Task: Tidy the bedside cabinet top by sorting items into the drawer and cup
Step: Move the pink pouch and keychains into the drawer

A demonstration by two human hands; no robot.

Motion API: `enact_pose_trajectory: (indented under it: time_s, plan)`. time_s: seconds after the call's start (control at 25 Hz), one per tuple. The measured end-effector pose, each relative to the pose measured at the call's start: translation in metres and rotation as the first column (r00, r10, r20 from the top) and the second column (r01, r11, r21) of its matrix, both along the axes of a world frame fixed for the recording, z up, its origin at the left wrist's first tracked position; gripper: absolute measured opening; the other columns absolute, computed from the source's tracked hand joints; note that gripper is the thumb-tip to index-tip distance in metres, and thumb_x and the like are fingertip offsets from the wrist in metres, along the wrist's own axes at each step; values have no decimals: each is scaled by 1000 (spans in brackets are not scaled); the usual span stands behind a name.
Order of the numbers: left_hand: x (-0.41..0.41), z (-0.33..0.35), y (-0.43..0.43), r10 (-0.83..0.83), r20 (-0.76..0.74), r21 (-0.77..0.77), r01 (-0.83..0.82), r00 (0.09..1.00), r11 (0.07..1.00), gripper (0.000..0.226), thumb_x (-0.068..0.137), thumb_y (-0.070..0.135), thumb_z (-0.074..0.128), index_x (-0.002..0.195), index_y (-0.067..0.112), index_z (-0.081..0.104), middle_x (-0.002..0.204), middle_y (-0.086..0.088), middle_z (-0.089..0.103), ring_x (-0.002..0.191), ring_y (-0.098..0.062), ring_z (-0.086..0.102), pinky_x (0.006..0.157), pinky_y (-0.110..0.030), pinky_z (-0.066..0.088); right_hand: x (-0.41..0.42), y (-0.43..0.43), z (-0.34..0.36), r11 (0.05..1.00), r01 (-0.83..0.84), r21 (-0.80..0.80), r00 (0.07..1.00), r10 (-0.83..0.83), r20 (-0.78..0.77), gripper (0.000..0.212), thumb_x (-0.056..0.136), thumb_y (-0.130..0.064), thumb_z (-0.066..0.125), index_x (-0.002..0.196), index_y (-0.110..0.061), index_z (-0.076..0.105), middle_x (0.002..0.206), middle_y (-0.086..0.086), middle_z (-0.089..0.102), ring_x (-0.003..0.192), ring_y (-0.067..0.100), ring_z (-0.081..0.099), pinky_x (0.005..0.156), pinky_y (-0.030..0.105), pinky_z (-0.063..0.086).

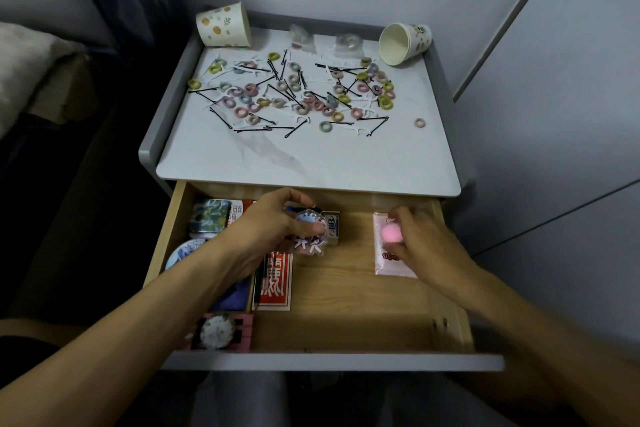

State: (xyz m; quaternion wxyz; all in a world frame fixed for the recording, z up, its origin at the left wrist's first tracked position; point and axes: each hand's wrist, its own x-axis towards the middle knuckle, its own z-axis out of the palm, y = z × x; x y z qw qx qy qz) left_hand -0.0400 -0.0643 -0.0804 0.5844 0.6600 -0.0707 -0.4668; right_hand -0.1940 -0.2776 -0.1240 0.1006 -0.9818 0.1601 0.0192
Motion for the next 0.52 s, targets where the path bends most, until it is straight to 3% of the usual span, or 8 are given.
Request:
enact_pose_trajectory:
  time_s: [0.04, 0.12, 0.24, 0.44, 0.52]
  plan:
    - [0, 0, 1, -4, 6, -1, 4, 1000, 1000, 40, 75, -3, 76, 109, 11, 61, 88, -13, 72, 69, -20, 72, 55, -26, 56, 1, -2, 3, 986, -37, -162, 999, 39, 7, 45, 69, -25, 84, 108, -15, 63, 98, 1, 66, 89, 23, 60, 68, 28, 40]
    - [0, -1, 2, -28, 18, -2, 28, 999, 1000, 37, 75, -1, 76, 107, 14, 64, 82, -9, 74, 70, -19, 73, 55, -25, 56, 2, -1, 6, 946, -85, -312, 995, 65, -74, 55, 57, -22, 90, 107, -17, 67, 98, 2, 70, 86, 22, 64, 62, 25, 38]
    - [-2, -1, 3, -47, -1, -21, 47, 999, 999, 30, 79, -4, 72, 106, 9, 67, 84, -10, 75, 71, -20, 72, 56, -26, 57, 5, 0, -4, 929, -109, -355, 970, 21, -242, 69, 67, -24, 84, 129, -20, 53, 122, 3, 59, 102, 21, 61, 69, 26, 43]
    - [1, -2, 3, -19, 0, 14, 19, 1000, 1000, 27, 78, -4, 73, 104, 3, 66, 91, -16, 74, 76, -23, 70, 60, -30, 58, 5, 6, -12, 876, -114, -469, 951, -40, -305, 53, 79, -23, 74, 127, -14, 54, 126, 7, 52, 101, 23, 59, 75, 28, 45]
    - [2, -2, 2, -5, -21, 5, 5, 1000, 1000, 26, 78, -5, 72, 102, 3, 66, 87, -15, 73, 74, -24, 70, 57, -29, 59, 4, 8, -11, 871, -104, -480, 946, -63, -318, 49, 77, -22, 76, 123, -14, 59, 126, 7, 54, 99, 23, 61, 67, 28, 43]
